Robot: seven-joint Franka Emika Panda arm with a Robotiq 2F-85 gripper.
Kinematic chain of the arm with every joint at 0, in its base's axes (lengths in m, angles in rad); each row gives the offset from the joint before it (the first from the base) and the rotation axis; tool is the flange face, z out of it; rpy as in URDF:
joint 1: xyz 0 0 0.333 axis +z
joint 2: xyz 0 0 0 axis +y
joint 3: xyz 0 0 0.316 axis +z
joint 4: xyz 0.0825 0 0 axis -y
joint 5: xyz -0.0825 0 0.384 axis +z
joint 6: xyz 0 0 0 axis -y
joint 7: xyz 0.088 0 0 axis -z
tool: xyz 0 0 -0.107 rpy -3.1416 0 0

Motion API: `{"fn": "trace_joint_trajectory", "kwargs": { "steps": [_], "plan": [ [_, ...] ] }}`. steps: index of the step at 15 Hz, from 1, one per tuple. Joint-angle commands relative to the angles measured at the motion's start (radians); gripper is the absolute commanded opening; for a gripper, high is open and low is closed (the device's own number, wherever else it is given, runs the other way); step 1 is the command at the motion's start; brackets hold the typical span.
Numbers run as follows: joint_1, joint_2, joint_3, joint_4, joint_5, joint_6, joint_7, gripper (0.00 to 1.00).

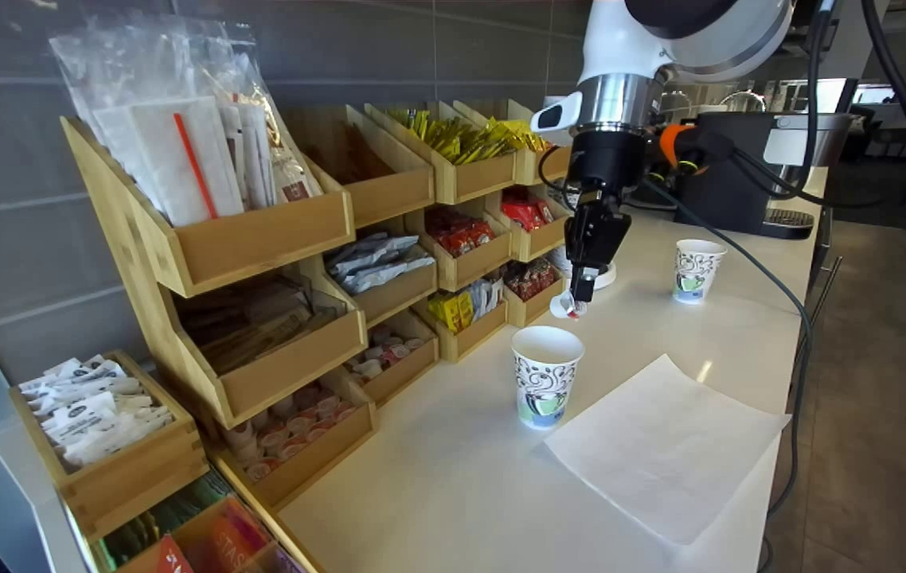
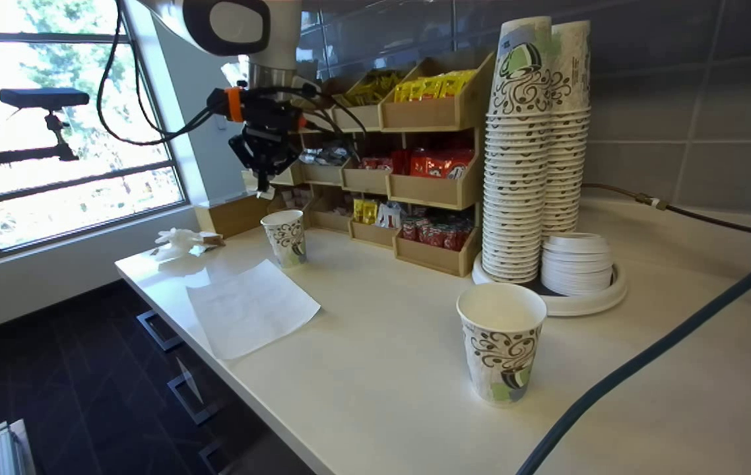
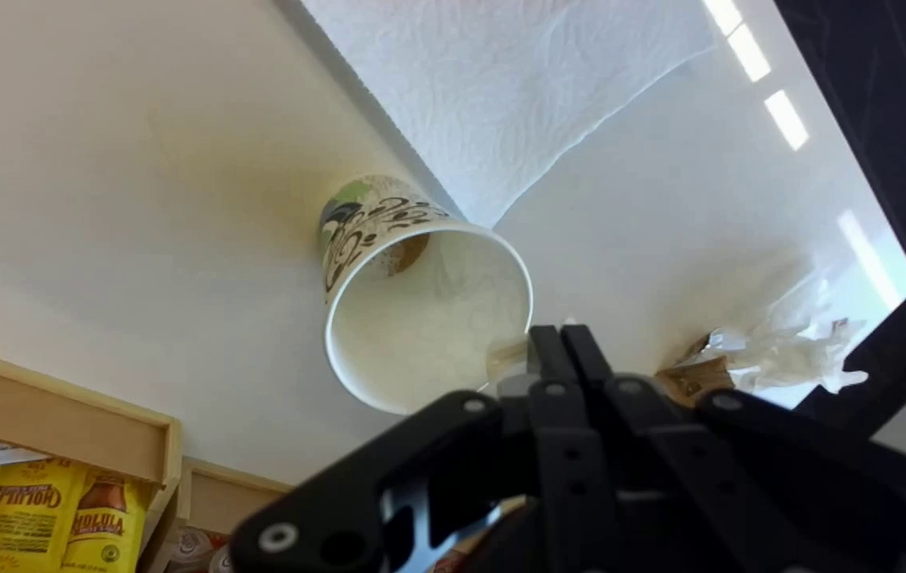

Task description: Pour the contents from the small white container to the left cup

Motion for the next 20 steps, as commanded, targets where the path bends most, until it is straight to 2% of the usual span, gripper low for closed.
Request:
{"fn": "trace_joint_trajectory", "kwargs": {
  "steps": [1, 12, 20],
  "plan": [
    [-0.015, 0.023, -0.008, 0.032, 0.077, -0.052, 0.027, 0.01],
    [-0.059, 0.060, -0.036, 0.047, 0.213, -0.176, 0.067, 0.01],
    [-0.103, 0.086, -0.074, 0.053, 0.178, -0.368, 0.077, 0.01]
  ]
}}
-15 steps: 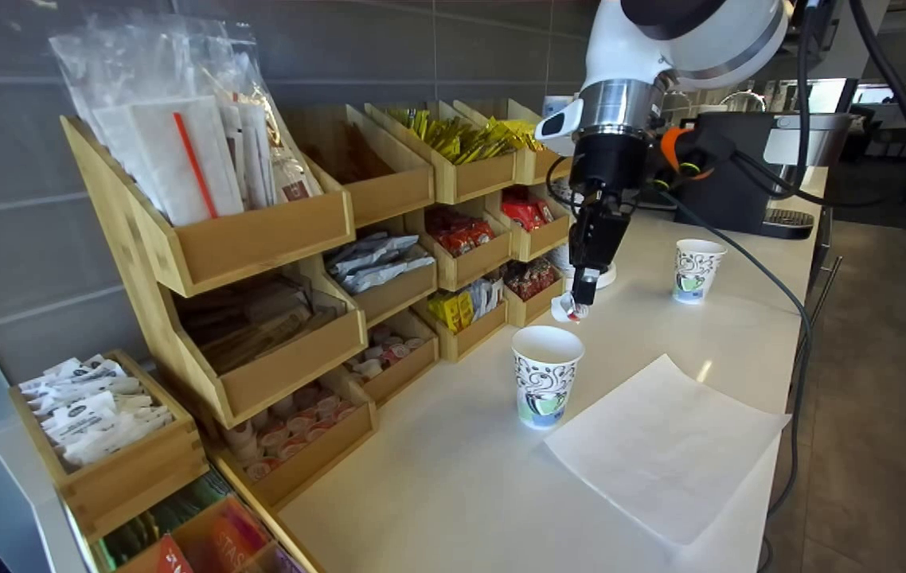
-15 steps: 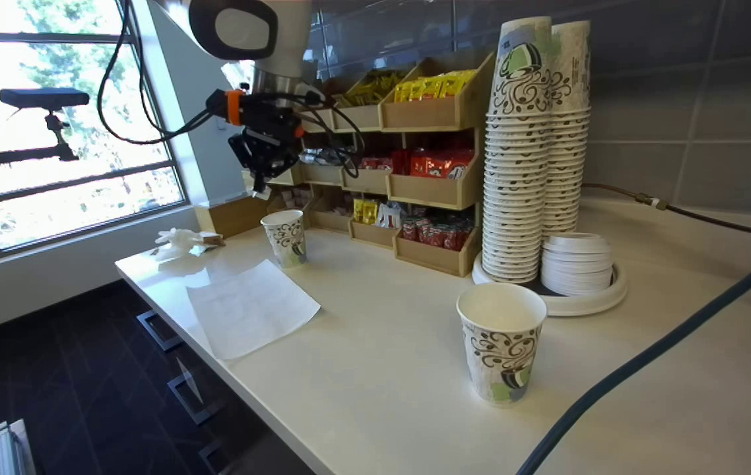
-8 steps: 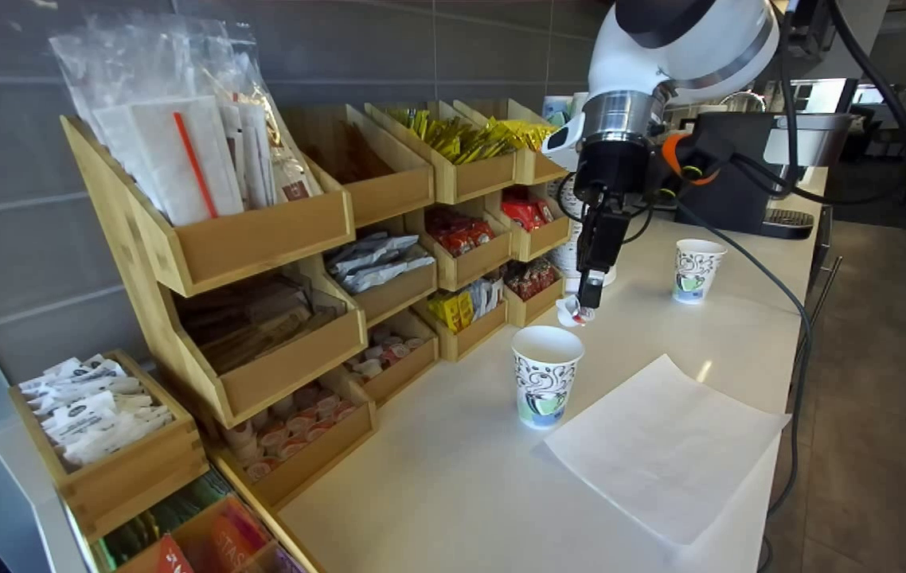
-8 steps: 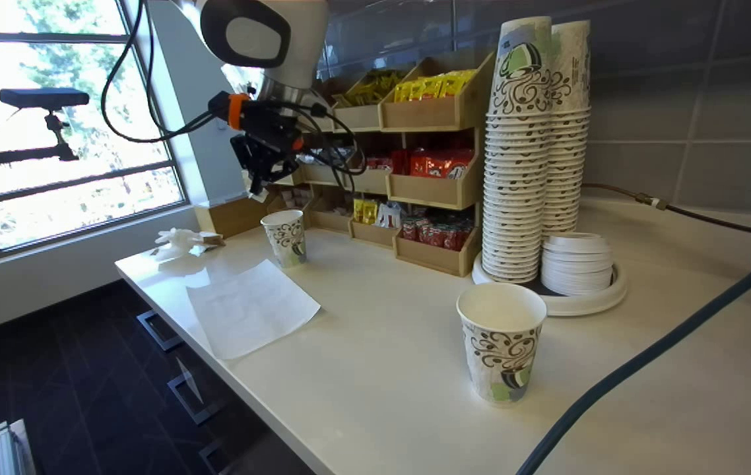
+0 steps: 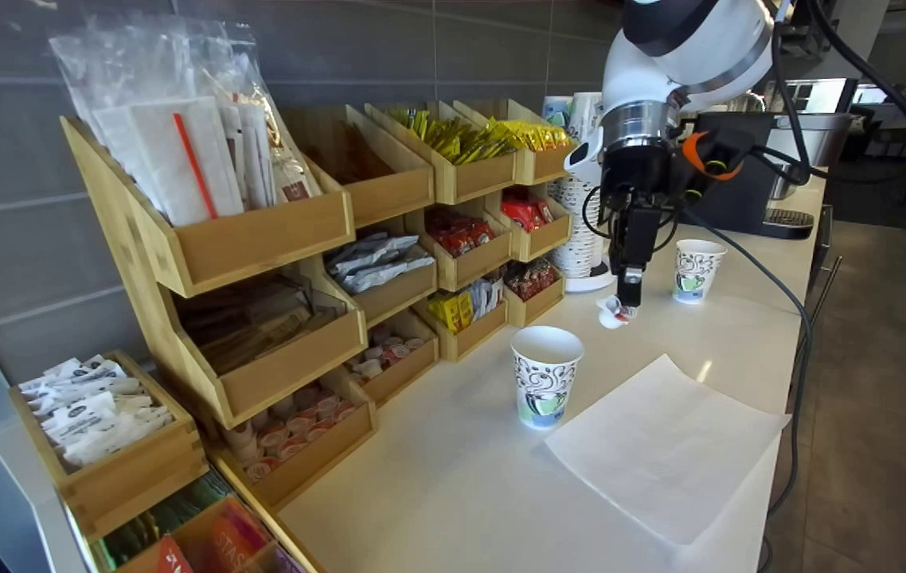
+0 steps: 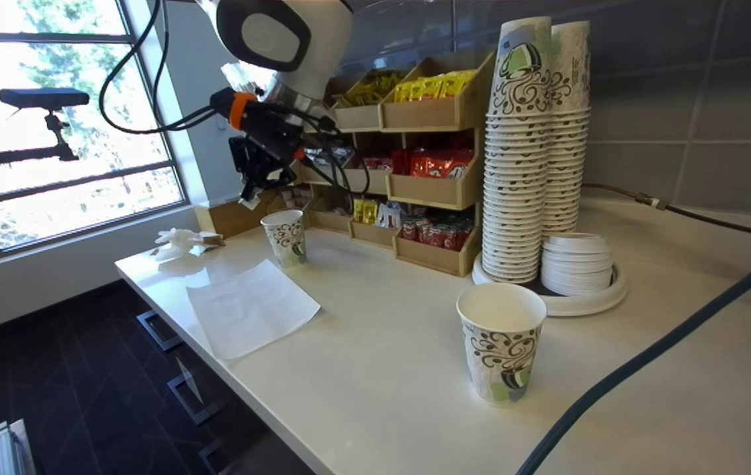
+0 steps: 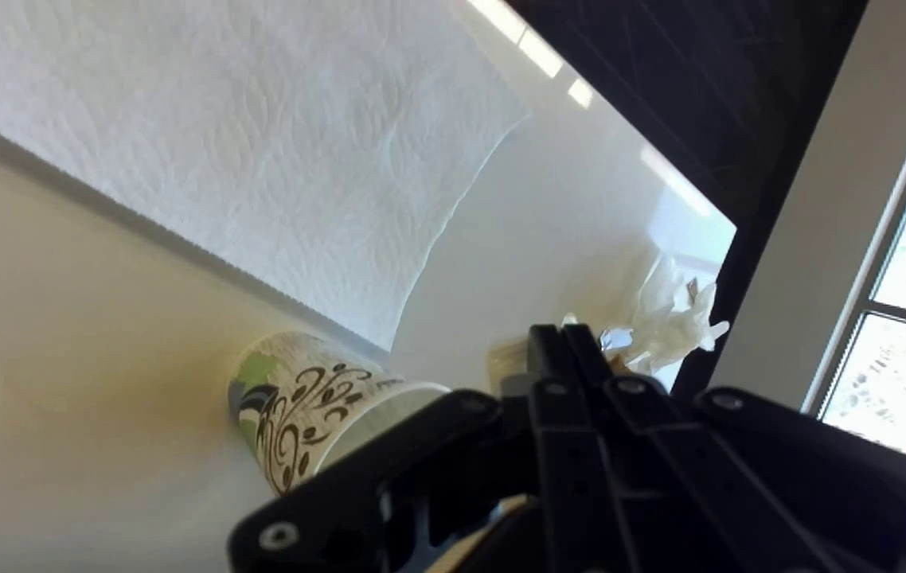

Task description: Pour the contents from the small white container to the left cup

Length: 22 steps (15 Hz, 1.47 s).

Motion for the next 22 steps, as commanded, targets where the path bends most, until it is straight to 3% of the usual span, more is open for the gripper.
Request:
{"fn": "trace_joint_trajectory", "kwargs": {
  "steps": [1, 7, 15, 22],
  "plan": [
    [-0.015, 0.035, -0.010, 0.029, -0.014, -0.098, 0.026, 0.01],
    [-0.024, 0.092, -0.017, 0.035, -0.063, -0.173, 0.035, 0.01],
    [-0.019, 0.142, -0.012, 0.031, -0.228, -0.144, 0.087, 0.01],
    [-0.024, 0.217, 0.004, 0.038, -0.219, -0.138, 0.085, 0.01]
  ]
}}
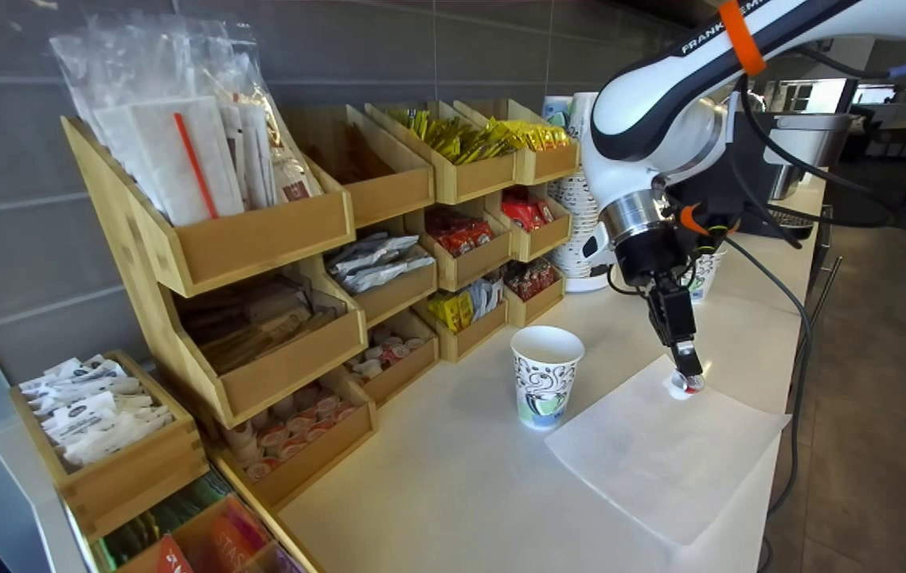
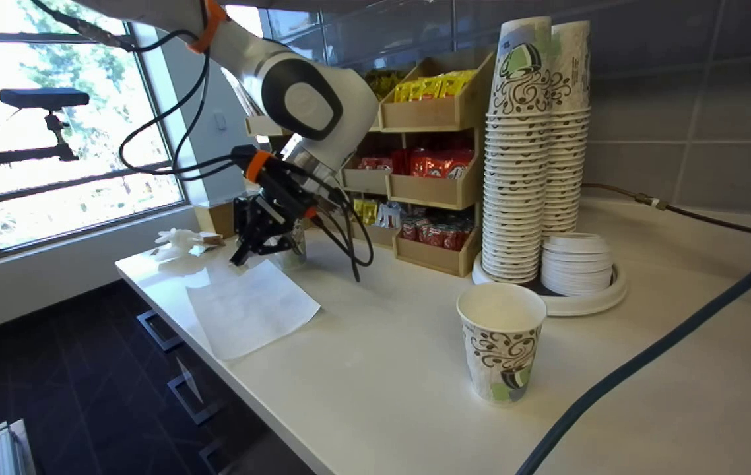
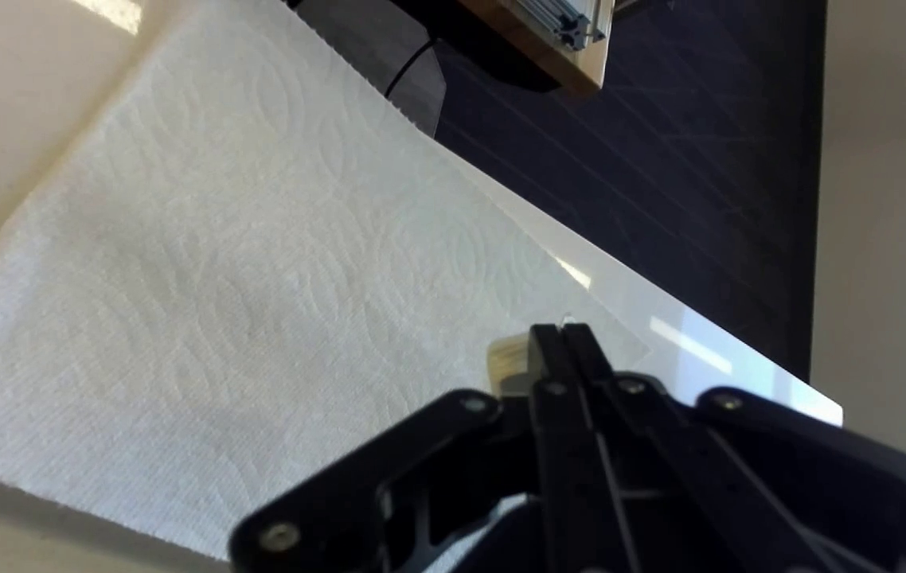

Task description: Pour the contents from the small white container to the left cup

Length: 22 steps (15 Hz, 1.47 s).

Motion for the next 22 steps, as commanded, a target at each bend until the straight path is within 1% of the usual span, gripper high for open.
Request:
{"fn": "trace_joint_trajectory", "kwargs": {
  "steps": [1, 9, 14, 19, 20, 21, 22],
  "plan": [
    [-0.006, 0.049, 0.015, 0.035, -0.018, -0.004, 0.027, 0.01],
    [-0.006, 0.103, 0.026, 0.046, -0.023, 0.057, 0.056, 0.01],
    [-0.008, 0.127, 0.029, 0.046, -0.044, 0.089, 0.050, 0.01],
    [-0.014, 0.136, 0.030, 0.051, -0.066, 0.096, 0.048, 0.01],
    [-0.015, 0.136, 0.030, 0.053, -0.067, 0.092, 0.047, 0.14],
    [-0.016, 0.135, 0.030, 0.055, -0.069, 0.088, 0.045, 0.30],
    [-0.020, 0.133, 0.030, 0.057, -0.064, 0.090, 0.040, 0.35]
  ]
}}
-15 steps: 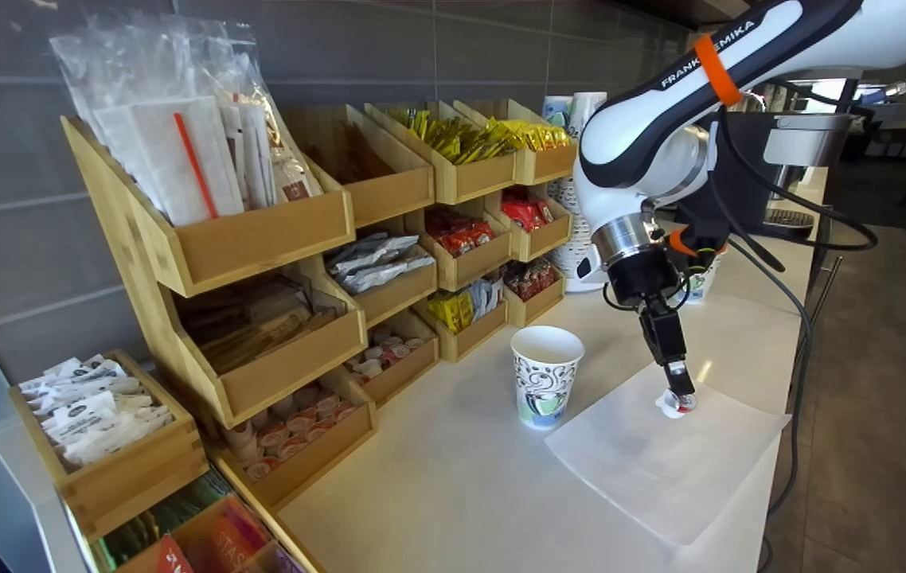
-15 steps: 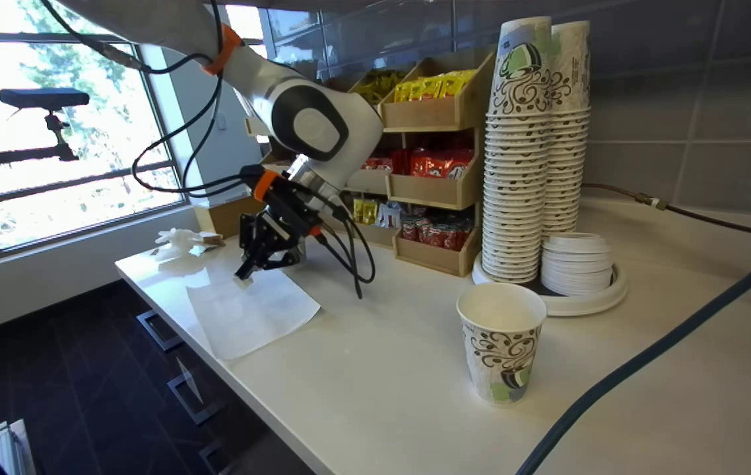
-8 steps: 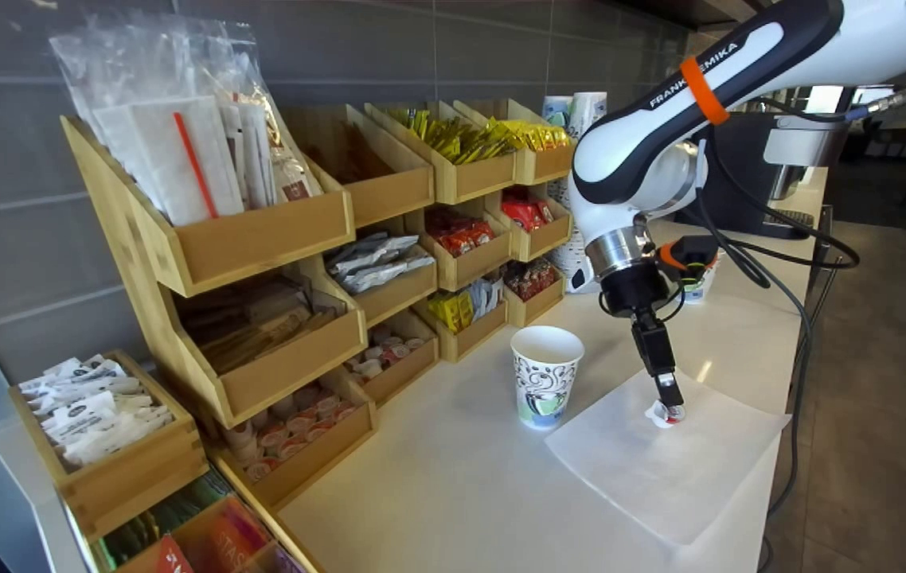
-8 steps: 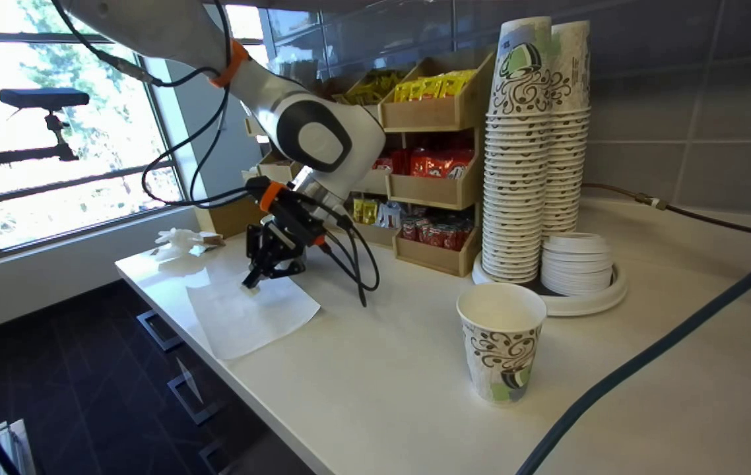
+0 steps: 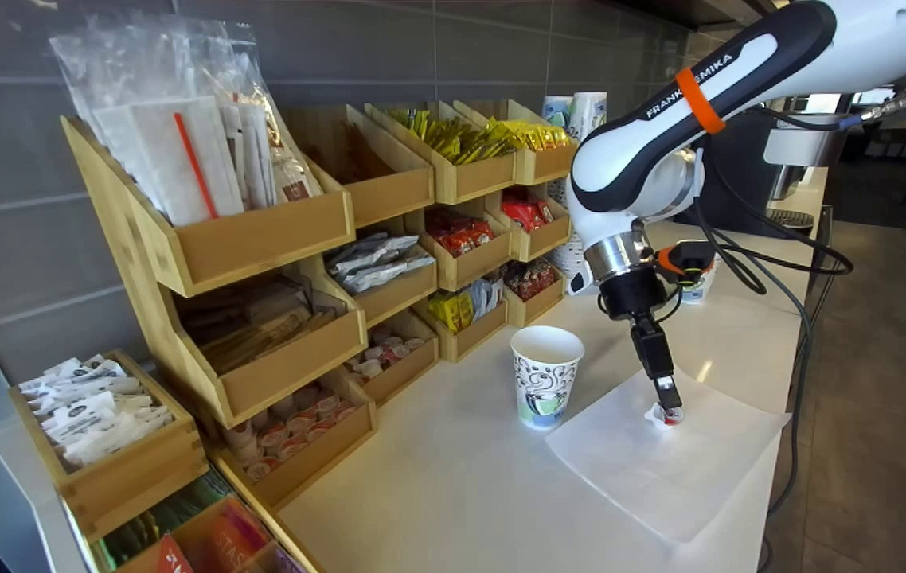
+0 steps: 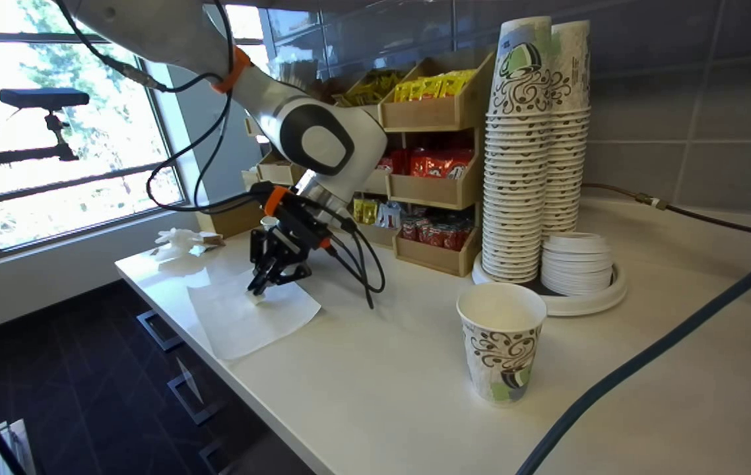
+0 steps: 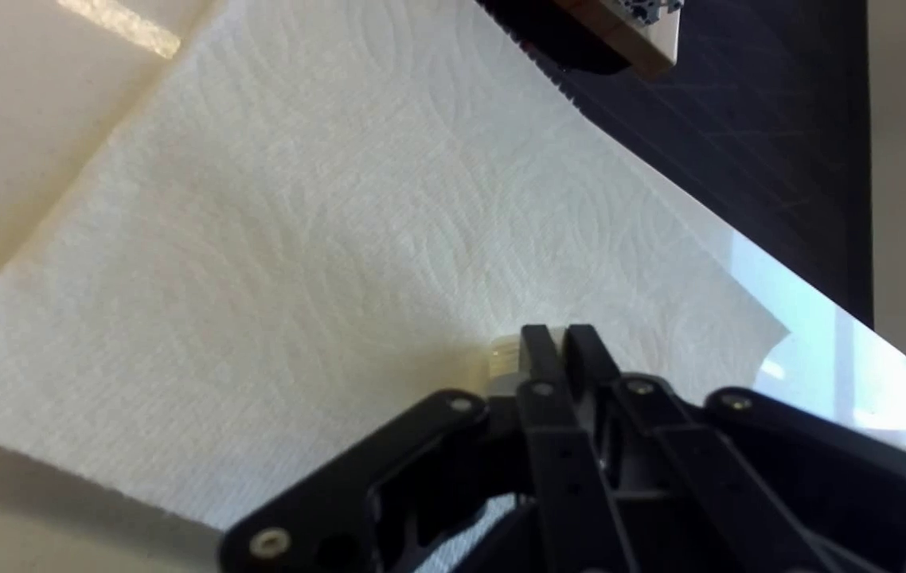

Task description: Pour the contents from the small white container to the left cup

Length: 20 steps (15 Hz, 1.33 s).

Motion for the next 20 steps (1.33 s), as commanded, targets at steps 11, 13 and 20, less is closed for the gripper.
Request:
{"fn": "trace_joint_trajectory", "kwargs": {
  "steps": [11, 13, 20],
  "plan": [
    [-0.028, 0.016, 0.012, 0.045, -0.080, -0.013, 0.014, 1.00],
    [-0.024, 0.021, 0.016, 0.046, -0.093, -0.013, 0.017, 1.00],
    [-0.015, 0.032, 0.029, 0.056, -0.110, -0.030, 0.044, 1.00]
  ]
}}
